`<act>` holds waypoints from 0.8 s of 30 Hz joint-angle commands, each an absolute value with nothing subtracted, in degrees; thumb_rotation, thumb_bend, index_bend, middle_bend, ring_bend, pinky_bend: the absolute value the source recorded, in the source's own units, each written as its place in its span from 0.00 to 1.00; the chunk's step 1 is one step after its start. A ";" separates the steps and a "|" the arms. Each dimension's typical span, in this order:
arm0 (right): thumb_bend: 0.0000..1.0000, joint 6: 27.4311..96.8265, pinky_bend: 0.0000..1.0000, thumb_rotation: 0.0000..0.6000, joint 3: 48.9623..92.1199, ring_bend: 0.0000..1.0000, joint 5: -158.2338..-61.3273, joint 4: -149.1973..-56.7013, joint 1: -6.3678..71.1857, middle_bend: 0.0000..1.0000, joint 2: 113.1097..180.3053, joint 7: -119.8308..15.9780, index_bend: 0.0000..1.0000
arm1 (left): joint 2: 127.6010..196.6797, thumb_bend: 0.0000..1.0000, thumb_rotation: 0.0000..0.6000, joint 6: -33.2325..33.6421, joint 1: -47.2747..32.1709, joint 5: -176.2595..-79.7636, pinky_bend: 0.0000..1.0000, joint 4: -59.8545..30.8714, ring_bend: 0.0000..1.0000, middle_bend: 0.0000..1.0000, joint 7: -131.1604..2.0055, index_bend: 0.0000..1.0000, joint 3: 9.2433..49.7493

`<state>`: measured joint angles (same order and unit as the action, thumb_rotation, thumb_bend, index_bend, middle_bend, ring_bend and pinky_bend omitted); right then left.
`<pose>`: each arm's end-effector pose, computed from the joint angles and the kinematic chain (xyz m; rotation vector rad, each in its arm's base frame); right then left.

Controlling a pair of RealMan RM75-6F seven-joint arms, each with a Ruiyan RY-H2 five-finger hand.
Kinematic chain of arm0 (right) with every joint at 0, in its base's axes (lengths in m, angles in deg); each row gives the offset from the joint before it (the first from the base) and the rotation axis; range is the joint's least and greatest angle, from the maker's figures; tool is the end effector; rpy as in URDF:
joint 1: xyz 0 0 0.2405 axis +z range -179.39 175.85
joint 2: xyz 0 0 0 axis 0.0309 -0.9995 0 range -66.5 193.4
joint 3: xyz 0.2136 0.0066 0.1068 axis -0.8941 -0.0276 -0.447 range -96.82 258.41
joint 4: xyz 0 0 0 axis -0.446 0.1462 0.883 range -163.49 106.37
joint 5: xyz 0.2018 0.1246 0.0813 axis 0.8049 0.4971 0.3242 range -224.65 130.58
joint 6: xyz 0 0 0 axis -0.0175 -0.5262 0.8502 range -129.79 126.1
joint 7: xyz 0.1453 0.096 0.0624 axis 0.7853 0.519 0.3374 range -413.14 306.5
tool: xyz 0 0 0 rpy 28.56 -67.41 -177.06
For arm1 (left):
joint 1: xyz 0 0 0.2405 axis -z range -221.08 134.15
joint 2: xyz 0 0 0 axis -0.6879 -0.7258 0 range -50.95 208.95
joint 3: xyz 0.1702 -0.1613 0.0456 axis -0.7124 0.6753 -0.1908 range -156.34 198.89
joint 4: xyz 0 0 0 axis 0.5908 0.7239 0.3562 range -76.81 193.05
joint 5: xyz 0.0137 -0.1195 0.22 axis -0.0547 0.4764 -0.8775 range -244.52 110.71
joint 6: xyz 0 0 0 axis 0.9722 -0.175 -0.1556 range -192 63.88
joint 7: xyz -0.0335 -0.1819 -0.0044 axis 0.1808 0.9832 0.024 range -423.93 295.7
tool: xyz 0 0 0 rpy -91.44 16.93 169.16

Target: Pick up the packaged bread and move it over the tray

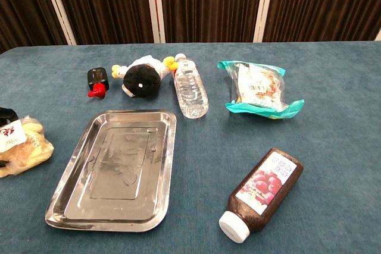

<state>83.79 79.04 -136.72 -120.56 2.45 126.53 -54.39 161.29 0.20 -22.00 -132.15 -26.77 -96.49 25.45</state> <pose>-0.3078 -0.2157 0.1141 1.4522 -0.8572 0.8935 -0.2868 0.3002 -0.0231 -1.6759 -0.8585 -0.4885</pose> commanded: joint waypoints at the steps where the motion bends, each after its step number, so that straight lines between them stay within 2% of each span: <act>1: 0.30 83.87 0.14 1.00 79.03 0.00 -136.69 -120.55 2.39 0.00 126.50 -54.32 0.00 | 159.42 0.32 1.00 2.90 -22.68 -135.30 0.70 -28.91 0.62 0.70 -96.31 0.68 24.60; 2: 0.30 84.05 0.14 1.00 79.01 0.00 -136.77 -120.57 2.33 0.00 126.48 -54.34 0.00 | 156.28 0.32 1.00 5.34 -23.22 -137.95 0.70 -32.74 0.62 0.70 -95.96 0.69 24.42; 8: 0.30 84.16 0.14 1.00 79.00 0.00 -136.97 -120.72 2.32 0.00 126.61 -54.63 0.00 | 148.26 0.32 1.00 9.81 -24.01 -145.10 0.70 -43.84 0.62 0.70 -91.02 0.68 24.64; 11: 0.30 84.34 0.14 1.00 78.93 0.00 -137.08 -120.93 2.32 0.00 126.63 -54.76 0.00 | 147.19 0.31 1.00 10.83 -23.39 -149.08 0.69 -46.59 0.61 0.69 -88.68 0.66 25.03; 15: 0.30 84.18 0.14 1.00 78.94 0.00 -137.09 -120.97 2.39 0.00 126.64 -54.78 0.00 | 148.76 0.30 1.00 9.03 -21.70 -149.25 0.69 -48.49 0.60 0.67 -90.86 0.63 25.54; 21: 0.30 84.24 0.14 1.00 78.73 0.00 -136.92 -120.76 2.42 0.00 126.56 -54.05 0.00 | 155.77 0.30 1.00 4.33 -18.22 -144.55 0.68 -48.31 0.58 0.63 -99.05 0.60 26.15; 24: 0.30 84.23 0.14 1.00 78.63 0.00 -136.73 -120.63 2.41 0.00 126.42 -53.45 0.00 | 158.98 0.26 1.00 2.16 -16.76 -141.67 0.63 -47.27 0.49 0.52 -102.44 0.54 26.02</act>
<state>84.25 78.66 -136.79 -120.67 2.42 126.47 -53.56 156.49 4.23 -18.32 -144.06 -48.05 -99.97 25.97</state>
